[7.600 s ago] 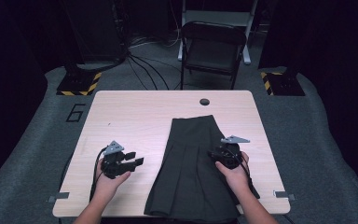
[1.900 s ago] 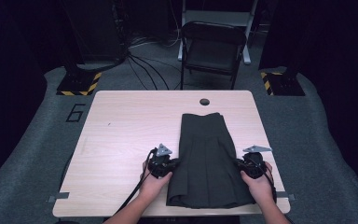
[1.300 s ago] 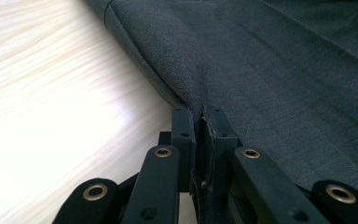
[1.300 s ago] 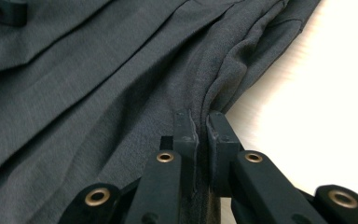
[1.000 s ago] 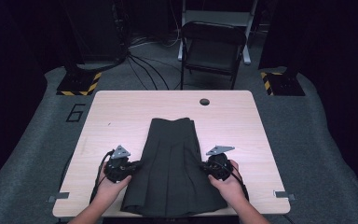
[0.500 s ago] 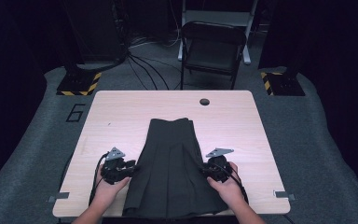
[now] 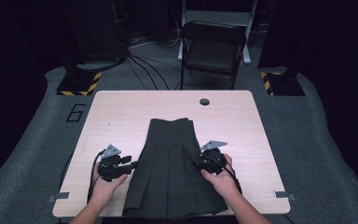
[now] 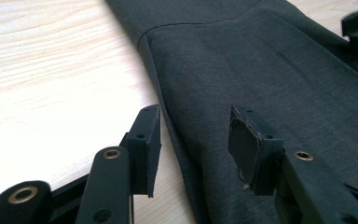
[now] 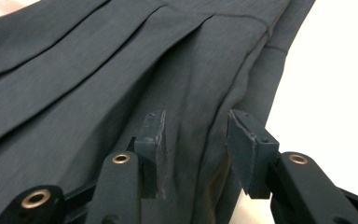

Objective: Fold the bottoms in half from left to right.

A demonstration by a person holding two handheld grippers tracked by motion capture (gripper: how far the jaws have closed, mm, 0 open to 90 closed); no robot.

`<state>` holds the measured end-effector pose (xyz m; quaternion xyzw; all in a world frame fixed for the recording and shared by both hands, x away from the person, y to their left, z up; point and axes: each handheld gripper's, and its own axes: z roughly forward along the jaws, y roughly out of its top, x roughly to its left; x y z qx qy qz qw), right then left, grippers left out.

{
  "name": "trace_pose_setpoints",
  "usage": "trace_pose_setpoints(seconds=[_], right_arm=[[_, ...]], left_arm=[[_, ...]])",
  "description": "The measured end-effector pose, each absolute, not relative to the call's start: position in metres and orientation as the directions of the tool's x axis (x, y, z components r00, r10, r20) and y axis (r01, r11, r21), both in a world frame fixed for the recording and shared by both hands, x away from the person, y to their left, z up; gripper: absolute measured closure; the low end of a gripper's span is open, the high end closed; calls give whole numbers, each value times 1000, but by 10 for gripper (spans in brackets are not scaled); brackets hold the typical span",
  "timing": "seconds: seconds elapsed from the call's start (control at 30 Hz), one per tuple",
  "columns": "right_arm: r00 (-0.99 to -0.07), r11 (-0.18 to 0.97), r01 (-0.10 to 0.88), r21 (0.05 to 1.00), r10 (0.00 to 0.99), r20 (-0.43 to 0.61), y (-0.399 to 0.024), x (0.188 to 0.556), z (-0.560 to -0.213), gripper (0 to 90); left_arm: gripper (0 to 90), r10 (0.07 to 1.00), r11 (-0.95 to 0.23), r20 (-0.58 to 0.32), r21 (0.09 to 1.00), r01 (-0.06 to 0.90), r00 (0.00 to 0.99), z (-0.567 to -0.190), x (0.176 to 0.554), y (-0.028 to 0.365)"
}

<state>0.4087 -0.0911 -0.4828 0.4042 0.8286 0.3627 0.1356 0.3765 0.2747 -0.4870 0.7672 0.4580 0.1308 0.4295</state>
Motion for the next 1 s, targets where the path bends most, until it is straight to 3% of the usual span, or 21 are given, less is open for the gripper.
trace_pose_setpoints(seconds=[0.17,0.37,0.57,0.6,0.63,0.87,1.0], right_arm=[[-572,313,623,717,807,145,-86,438,-485,530],[-549,324,625,710,829,104,-76,461,-487,533],[-547,350,660,665,830,106,-69,469,-499,723],[-547,350,660,665,830,106,-69,469,-499,723],[-554,360,644,676,828,87,-68,468,-499,796],[-565,364,584,726,824,41,-67,460,-486,813],[-544,358,613,704,837,48,-71,461,-493,800]], left_arm=[[530,817,-206,-193,783,587,544,-485,376,276],[526,823,-212,-173,790,575,542,-486,375,275],[521,822,-213,-174,789,577,542,-486,375,276],[520,822,-213,-174,789,577,542,-486,375,276],[518,822,-215,-174,787,578,542,-486,374,275],[500,805,-279,-141,767,578,576,-491,373,265],[494,796,-303,-133,756,579,591,-493,374,260]])
